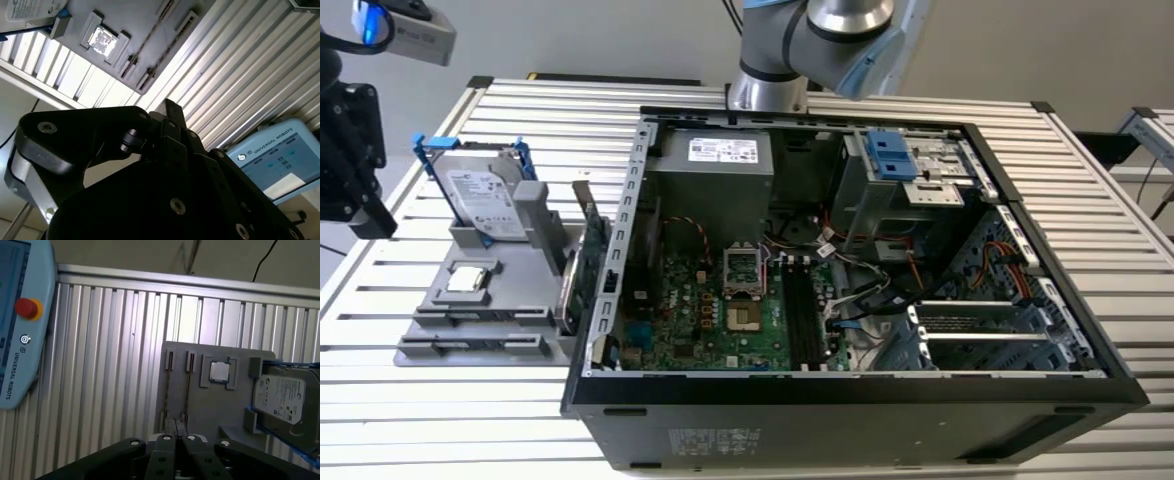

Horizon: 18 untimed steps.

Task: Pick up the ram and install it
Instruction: 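Pick up the ram and move it above insertion slot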

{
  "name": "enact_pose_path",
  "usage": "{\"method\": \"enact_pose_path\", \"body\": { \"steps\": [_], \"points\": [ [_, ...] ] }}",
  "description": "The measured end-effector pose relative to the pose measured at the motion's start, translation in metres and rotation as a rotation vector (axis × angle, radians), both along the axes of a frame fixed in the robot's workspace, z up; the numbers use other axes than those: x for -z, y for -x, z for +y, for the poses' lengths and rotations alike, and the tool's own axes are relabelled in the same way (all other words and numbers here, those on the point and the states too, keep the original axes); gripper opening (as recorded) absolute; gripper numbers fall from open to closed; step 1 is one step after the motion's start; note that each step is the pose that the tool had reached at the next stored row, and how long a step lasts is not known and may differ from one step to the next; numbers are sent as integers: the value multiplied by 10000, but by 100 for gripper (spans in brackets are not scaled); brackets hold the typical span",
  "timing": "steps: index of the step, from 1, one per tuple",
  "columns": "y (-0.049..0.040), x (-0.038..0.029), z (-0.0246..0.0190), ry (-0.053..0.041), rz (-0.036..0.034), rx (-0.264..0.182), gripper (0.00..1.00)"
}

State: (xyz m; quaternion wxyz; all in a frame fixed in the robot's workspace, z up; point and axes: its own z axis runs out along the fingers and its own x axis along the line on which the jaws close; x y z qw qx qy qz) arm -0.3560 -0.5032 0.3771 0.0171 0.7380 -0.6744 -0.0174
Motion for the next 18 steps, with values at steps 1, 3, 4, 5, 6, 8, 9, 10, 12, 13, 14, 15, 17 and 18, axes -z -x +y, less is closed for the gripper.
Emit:
{"method": "enact_pose_path", "body": {
  "steps": [1, 3, 4, 5, 6, 8, 9, 10, 12, 13, 14, 15, 17, 18],
  "points": [
    [0, 0, 0, 0, 0, -41, 0],
    [0, 0, 0, 0, -1, -127, 0],
    [0, 0, 0, 0, 0, -171, 0],
    [0, 0, 0, 0, 0, -215, 0],
    [0, 0, 0, 0, 0, -255, 0],
    [0, 0, 0, 0, 0, -343, 0],
    [0, 0, 0, 1, 1, -387, 0],
    [0, 0, 0, -1, 0, -430, 0],
    [0, 0, 0, 0, 0, -511, 0],
    [0, 0, 0, 0, -1, -511, 0],
    [0, 0, 0, 0, 0, -511, 0],
    [0, 0, 0, 0, 0, -512, 0],
    [0, 3, 1, 2, -11, -512, 0],
    [0, 6, 1, 2, -28, -511, 0]
  ]
}}
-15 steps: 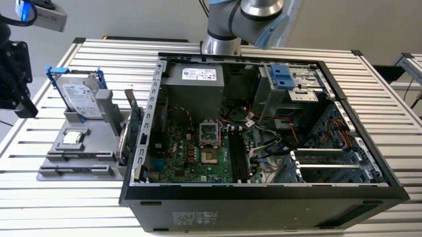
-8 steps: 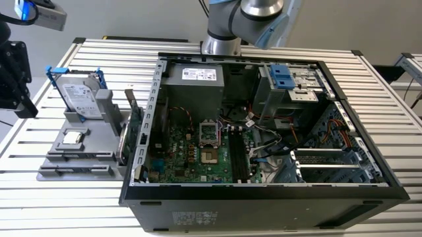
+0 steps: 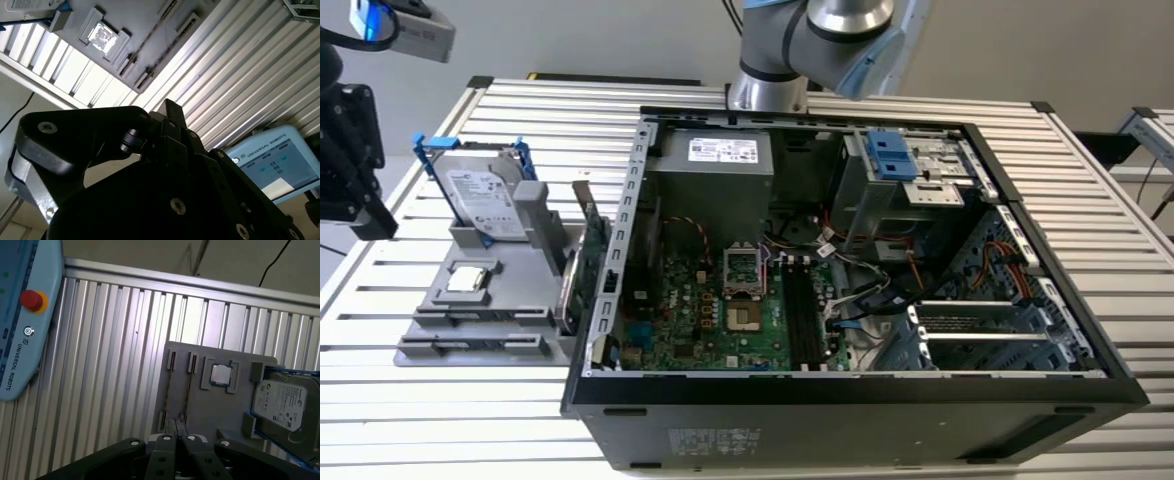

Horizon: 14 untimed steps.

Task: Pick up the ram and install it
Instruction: 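Pick up the ram and move it above insertion slot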

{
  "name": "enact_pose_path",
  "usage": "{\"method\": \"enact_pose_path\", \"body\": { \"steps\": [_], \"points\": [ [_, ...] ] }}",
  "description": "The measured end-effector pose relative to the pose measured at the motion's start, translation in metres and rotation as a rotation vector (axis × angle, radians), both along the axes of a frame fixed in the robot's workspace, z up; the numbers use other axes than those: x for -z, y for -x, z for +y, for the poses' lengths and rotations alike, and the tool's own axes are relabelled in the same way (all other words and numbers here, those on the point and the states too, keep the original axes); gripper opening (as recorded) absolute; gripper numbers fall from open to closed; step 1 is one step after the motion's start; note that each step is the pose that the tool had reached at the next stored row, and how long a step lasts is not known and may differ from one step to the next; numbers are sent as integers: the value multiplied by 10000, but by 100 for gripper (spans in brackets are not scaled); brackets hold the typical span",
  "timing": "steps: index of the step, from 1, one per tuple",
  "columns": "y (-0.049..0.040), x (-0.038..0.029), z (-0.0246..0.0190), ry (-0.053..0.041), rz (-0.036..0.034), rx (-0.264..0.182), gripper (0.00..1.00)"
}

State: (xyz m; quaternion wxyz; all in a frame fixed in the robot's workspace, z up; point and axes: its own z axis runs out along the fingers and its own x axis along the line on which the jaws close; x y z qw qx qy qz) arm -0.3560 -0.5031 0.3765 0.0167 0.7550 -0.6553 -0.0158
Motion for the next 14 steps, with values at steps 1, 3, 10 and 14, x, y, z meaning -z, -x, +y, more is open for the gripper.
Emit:
{"method": "enact_pose_path", "body": {
  "steps": [1, 3, 10, 14],
  "points": [
    [0, 6, 0, -2, -25, 0, 0],
    [-1, 17, 0, -4, -51, -1, 0],
    [1, 45, 0, -20, -78, 579, 0],
    [0, 49, -1, -12, -78, 786, 0]
  ]
}}
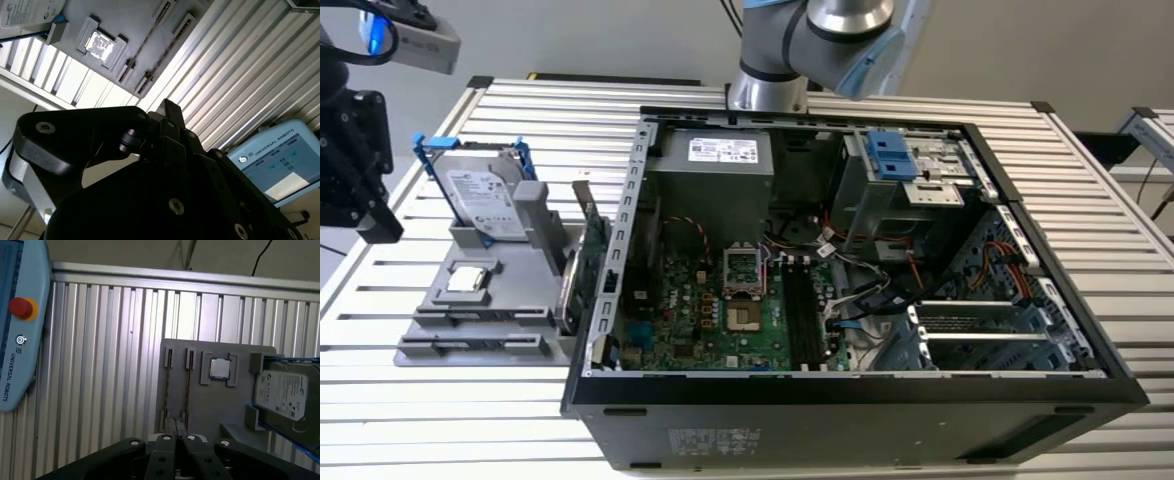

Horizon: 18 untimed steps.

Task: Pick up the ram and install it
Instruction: 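Pick up the ram and move it above insertion slot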

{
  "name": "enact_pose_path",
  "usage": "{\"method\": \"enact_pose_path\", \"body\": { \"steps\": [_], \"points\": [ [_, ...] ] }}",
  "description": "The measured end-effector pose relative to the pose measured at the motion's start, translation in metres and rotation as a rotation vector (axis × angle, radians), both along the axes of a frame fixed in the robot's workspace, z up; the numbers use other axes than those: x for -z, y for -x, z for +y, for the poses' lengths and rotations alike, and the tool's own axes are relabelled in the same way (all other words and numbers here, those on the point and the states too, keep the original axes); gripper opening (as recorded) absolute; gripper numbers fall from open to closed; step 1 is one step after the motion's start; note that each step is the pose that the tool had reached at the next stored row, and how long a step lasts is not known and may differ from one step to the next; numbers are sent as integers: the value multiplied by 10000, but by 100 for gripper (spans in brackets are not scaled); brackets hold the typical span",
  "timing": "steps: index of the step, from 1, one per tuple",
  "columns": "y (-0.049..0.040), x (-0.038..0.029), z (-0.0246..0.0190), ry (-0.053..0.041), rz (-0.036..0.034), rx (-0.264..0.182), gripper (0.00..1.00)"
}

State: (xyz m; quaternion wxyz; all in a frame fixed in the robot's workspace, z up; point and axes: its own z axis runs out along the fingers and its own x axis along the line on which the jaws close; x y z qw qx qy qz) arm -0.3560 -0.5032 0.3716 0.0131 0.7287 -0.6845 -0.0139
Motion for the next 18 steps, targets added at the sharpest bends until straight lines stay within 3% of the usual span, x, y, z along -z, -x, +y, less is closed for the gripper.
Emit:
{"method": "enact_pose_path", "body": {
  "steps": [5, 6, 18],
  "points": [
    [0, 0, 0, 20, 0, 1, 0],
    [0, 0, 0, 25, 0, 1, 100],
    [0, 0, 0, 73, 0, 1, 100]
  ]
}}
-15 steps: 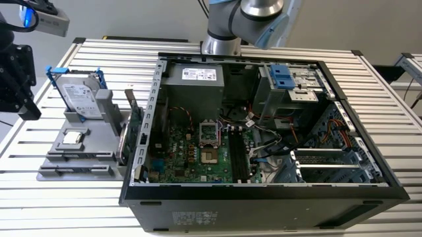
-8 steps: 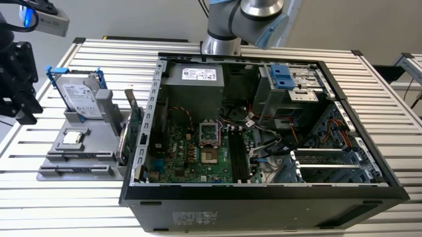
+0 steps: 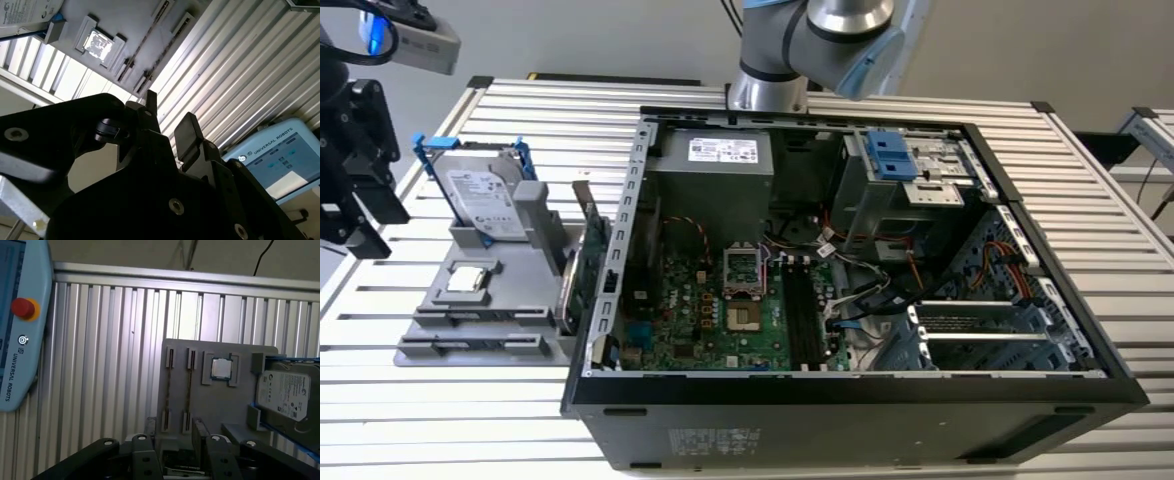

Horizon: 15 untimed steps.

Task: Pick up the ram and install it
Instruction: 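Pick up the ram and move it above insertion slot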

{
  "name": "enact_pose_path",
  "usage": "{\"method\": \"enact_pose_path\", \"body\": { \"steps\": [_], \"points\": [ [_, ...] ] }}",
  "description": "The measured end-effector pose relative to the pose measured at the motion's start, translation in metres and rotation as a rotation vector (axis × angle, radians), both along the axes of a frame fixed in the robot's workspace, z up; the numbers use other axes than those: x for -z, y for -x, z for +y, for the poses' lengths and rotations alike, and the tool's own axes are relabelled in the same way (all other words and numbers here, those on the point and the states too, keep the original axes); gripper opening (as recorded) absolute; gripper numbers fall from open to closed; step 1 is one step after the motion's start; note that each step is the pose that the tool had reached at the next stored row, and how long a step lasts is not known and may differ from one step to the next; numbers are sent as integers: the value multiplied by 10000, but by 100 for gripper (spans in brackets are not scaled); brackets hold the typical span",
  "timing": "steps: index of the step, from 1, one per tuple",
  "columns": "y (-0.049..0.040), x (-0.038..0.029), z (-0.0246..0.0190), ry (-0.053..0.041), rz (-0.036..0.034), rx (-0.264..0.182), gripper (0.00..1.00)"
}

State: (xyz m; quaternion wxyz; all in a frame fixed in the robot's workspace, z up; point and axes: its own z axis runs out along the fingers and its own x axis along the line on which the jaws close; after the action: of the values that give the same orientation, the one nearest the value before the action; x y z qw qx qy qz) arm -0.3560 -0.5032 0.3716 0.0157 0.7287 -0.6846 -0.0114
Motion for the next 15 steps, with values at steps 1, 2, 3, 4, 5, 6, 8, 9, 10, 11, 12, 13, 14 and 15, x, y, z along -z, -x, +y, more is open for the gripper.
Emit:
{"method": "enact_pose_path", "body": {
  "steps": [1, 2, 3, 4, 5, 6, 8, 9, 10, 11, 12, 13, 14, 15],
  "points": [
    [0, 0, 0, 4, 0, 0, 100],
    [0, 0, 0, 5, 0, 0, 100],
    [0, 3, 0, 5, 0, 0, 100],
    [0, 9, 1, 0, -1, 0, 100],
    [0, 16, 1, -12, -3, 1, 100],
    [1, 23, 1, -30, -5, 2, 100],
    [0, 37, 0, -70, -28, 0, 100],
    [0, 46, 0, -88, -50, 0, 100],
    [0, 56, 0, -100, -76, 0, 100],
    [-1, 66, 0, -108, -103, -1, 100],
    [-1, 75, 0, -111, -124, -1, 100],
    [0, 82, 0, -111, -134, 0, 100],
    [0, 88, 0, -111, -141, 0, 100],
    [0, 95, 0, -111, -144, 0, 100]
  ]
}}
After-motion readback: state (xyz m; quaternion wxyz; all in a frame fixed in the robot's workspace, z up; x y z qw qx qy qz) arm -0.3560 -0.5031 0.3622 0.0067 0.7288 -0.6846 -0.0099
